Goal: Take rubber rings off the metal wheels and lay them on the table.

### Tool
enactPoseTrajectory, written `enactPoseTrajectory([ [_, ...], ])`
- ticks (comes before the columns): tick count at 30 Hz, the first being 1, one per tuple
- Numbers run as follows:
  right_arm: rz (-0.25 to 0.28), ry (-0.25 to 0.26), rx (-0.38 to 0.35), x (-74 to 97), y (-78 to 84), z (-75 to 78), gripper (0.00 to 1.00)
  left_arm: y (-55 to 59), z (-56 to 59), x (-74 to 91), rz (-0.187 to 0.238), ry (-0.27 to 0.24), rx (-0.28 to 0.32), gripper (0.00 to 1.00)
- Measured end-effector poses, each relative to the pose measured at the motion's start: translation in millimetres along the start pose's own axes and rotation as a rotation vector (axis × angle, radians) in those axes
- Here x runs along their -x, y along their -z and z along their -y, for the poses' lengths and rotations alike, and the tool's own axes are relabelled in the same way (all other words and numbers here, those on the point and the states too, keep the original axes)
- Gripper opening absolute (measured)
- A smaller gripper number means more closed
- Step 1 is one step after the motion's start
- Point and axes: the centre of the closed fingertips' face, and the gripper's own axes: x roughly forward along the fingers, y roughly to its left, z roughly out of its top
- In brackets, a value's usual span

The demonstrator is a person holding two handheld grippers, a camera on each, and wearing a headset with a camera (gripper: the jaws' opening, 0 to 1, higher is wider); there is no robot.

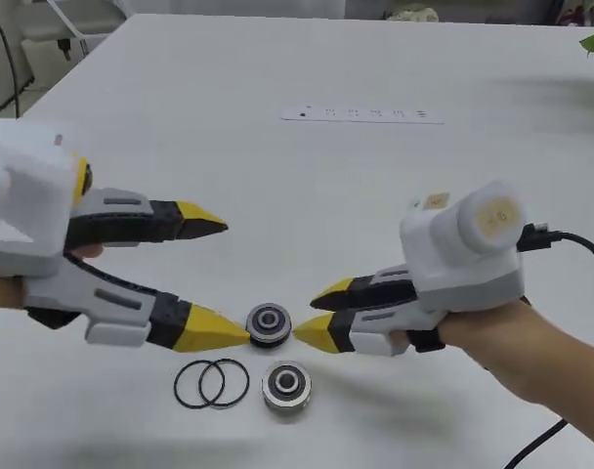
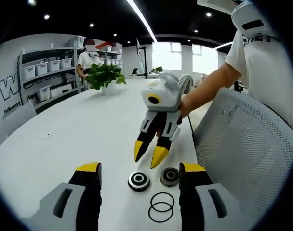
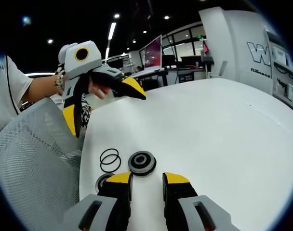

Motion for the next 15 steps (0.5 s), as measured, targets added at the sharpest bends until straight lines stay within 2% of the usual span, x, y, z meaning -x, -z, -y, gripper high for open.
enactPoseTrajectory([
  [3, -0.006, -0.008, 0.010, -2.1, 1.0, -1.1, 0.22, 6.3, -1.6, -9.7, -0.021, -0.009, -0.023, 0.56],
  [5, -0.010, -0.010, 0.015, -3.8, 1.5, -1.5, 0.23, 9.1, -4.7, -14.7, -0.019, -0.030, -0.013, 0.48],
  [8, -0.014, -0.013, 0.022, -5.2, 1.8, -2.3, 0.23, 16.3, -4.7, -22.2, -0.025, -0.031, 0.003, 0.42],
  [10, -0.016, -0.013, 0.025, -6.2, 2.3, -2.4, 0.23, 26.8, -2.4, -25.6, -0.065, -0.013, 0.015, 0.39],
  [15, -0.024, -0.018, 0.028, -9.1, 4.3, -3.3, 0.22, 37.1, -3.2, -32.9, -0.093, -0.016, 0.017, 0.33],
])
